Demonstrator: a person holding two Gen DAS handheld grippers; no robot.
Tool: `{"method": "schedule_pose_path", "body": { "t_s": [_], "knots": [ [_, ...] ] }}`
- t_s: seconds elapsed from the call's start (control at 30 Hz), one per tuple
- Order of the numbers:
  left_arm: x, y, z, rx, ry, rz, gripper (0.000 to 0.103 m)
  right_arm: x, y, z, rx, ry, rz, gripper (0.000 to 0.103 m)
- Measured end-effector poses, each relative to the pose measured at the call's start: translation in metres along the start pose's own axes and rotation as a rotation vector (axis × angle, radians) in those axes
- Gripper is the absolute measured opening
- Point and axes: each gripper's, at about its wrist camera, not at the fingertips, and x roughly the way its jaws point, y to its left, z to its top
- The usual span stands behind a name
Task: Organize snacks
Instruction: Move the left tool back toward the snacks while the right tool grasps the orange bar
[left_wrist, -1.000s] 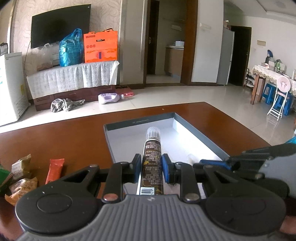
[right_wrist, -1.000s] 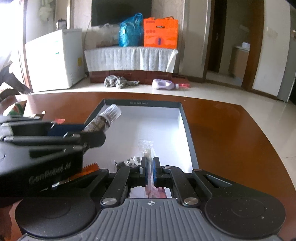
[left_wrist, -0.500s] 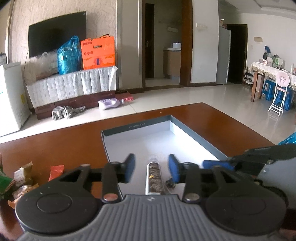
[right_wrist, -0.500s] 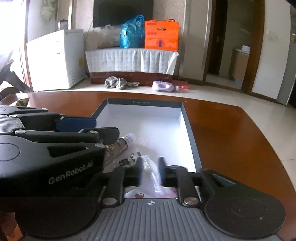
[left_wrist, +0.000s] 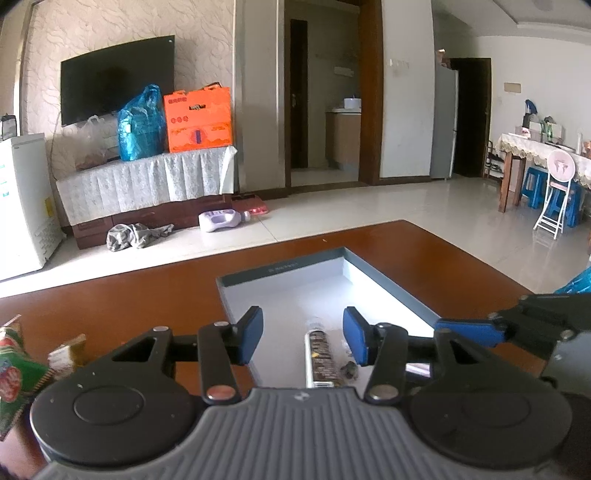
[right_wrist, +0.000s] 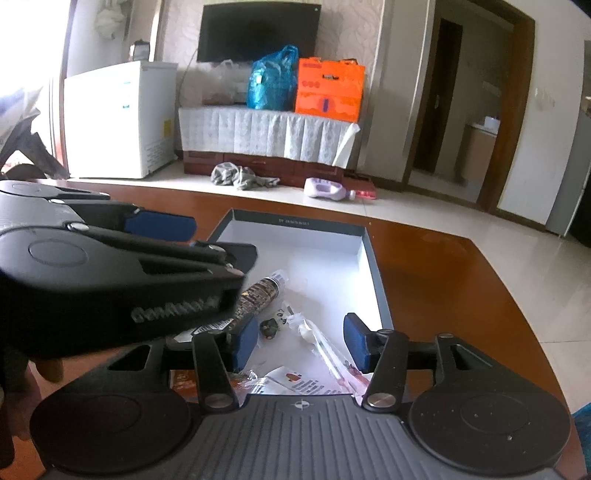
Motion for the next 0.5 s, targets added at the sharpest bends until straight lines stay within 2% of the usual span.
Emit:
{"method": "schedule_pose_path", "body": {
  "t_s": [0.17, 0.4, 0.5],
  "knots": [
    [-0.015, 0.028, -0.004, -0.016, 0.002, 0.054, 0.047, -0.007, 0.007, 0.009, 0.013, -0.027, 0.008, 0.054],
    [-0.027, 0.094, -0.017, -0.037, 0.02, 0.193, 0.047, -0.009, 0.034, 0.015, -0.018, -0.046, 0.045, 0.054],
    [-0.028, 0.122, -0.027, -0.082, 0.037, 0.23, 0.047, -0.007, 0.045, 0.019, -0.021, -0.046, 0.078, 0.054]
  ]
}}
